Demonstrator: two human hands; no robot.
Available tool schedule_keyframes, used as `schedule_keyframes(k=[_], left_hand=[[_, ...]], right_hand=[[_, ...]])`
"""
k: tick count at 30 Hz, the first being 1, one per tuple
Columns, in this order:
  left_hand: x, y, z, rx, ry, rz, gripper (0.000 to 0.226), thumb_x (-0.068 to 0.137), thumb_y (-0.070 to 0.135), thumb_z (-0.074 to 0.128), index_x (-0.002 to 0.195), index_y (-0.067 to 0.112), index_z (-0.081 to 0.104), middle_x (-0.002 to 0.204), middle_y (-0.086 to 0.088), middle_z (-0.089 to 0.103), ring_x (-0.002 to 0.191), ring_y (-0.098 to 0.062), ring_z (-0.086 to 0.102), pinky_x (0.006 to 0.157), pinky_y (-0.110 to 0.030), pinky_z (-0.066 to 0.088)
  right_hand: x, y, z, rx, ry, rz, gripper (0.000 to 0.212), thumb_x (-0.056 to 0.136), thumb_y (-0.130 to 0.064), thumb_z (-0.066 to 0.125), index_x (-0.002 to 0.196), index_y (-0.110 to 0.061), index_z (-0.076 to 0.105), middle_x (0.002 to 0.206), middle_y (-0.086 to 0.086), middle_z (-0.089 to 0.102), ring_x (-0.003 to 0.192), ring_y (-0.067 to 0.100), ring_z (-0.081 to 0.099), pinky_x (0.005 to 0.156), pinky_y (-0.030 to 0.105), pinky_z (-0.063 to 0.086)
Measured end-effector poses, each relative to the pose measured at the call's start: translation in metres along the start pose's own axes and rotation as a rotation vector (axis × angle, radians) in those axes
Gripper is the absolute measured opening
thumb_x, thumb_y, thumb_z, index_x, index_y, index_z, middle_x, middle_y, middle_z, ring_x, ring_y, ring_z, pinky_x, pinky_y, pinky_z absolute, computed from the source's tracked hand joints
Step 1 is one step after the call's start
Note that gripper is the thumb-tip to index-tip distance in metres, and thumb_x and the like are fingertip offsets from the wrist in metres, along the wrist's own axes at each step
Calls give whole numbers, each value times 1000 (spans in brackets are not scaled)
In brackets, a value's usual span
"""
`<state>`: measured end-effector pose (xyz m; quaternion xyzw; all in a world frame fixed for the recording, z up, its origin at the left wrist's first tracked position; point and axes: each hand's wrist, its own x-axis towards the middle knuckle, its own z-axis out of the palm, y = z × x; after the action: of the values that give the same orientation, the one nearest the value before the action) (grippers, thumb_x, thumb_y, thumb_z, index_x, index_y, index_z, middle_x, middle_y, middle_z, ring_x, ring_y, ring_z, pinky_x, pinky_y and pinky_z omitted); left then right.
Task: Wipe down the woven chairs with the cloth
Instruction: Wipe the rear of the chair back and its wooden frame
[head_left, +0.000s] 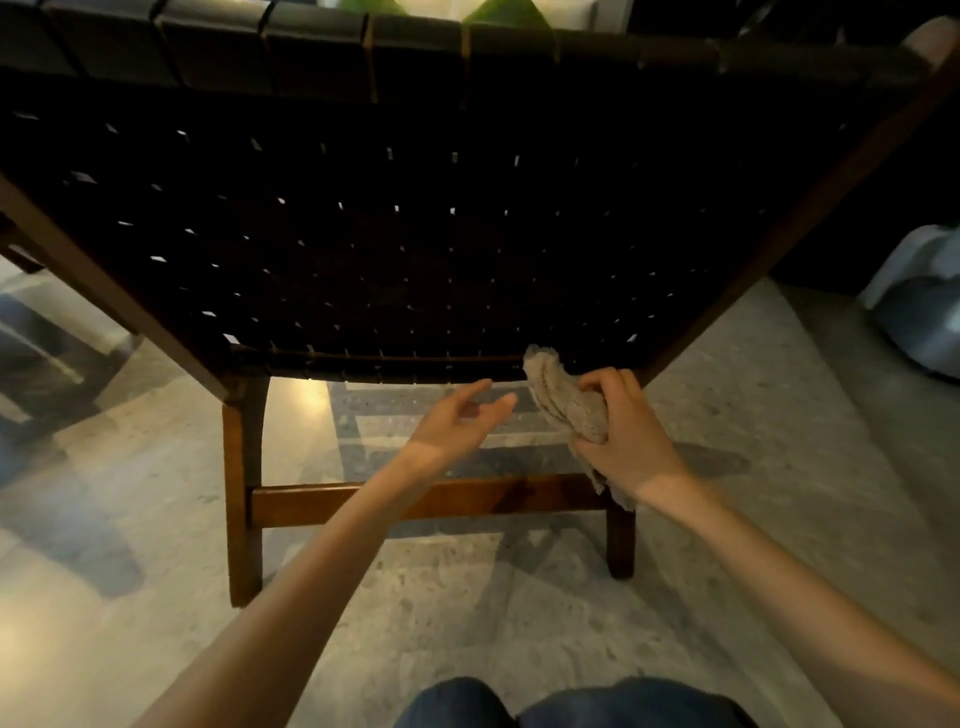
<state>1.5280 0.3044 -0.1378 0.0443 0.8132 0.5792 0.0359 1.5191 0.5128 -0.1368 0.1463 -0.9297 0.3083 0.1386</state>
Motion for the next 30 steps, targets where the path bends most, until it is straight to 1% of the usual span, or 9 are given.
schedule_keyframes(k=[3,5,7,10,16,20,23,26,30], left_hand=[[-4,11,28,-231,-8,-78,43,90,33,61,129,17,51,111,1,64,87,0,63,64,-13,53],[-4,9,40,-239,53,-92,36,88,28,65,119,11,58,106,-7,68,87,-7,67,75,-23,56],[-2,0,45,-230,67,-104,34,86,21,68,117,9,60,99,-7,69,89,-15,66,78,-29,57],[8,-19,54,-280,14,-125,21,86,11,67,106,14,61,87,0,67,74,-2,65,63,-16,55],[47,-60,91,-65,58,-188,14,90,18,63,102,17,58,92,3,61,81,-6,58,69,-13,49],[86,-72,125,114,34,-104,12,95,12,51,87,14,59,89,0,63,93,-19,62,82,-25,46],[112,-77,159,174,-97,-86,23,99,28,46,106,10,59,104,-8,62,100,-25,60,80,-28,47],[133,-79,183,159,-127,-88,39,95,31,52,130,15,47,113,1,56,97,-9,54,64,-3,43],[156,-82,196,146,-137,-226,47,94,30,56,137,23,39,122,1,55,95,-7,56,54,-6,43]], right_hand=[[-18,-14,-3,54,-59,-21,56,71,-26,82,106,-36,39,107,-16,37,101,0,41,77,8,35],[-26,-12,-2,131,-135,-11,57,69,-34,82,110,-34,41,105,-20,40,94,-9,42,76,3,36],[-32,-3,0,224,-196,23,48,75,-36,77,112,-31,48,107,-23,46,98,-11,47,80,4,38],[-37,23,5,292,-260,66,22,89,-24,65,110,-26,58,102,-18,59,95,-7,56,81,7,42],[-32,92,13,267,2,283,9,95,-16,56,102,-20,54,84,-20,57,70,-14,56,57,3,40],[-16,145,17,244,114,388,6,95,-20,55,100,-19,51,80,-18,55,65,-17,53,53,5,40],[0,179,19,335,127,387,6,92,-17,59,91,-22,55,81,-12,58,68,-14,54,56,4,40],[14,204,23,398,66,366,7,91,-16,62,89,-22,61,86,-9,62,76,-11,56,65,4,42],[33,219,22,470,-16,314,13,93,-13,58,95,-24,63,90,-11,63,80,-13,58,69,4,42]])
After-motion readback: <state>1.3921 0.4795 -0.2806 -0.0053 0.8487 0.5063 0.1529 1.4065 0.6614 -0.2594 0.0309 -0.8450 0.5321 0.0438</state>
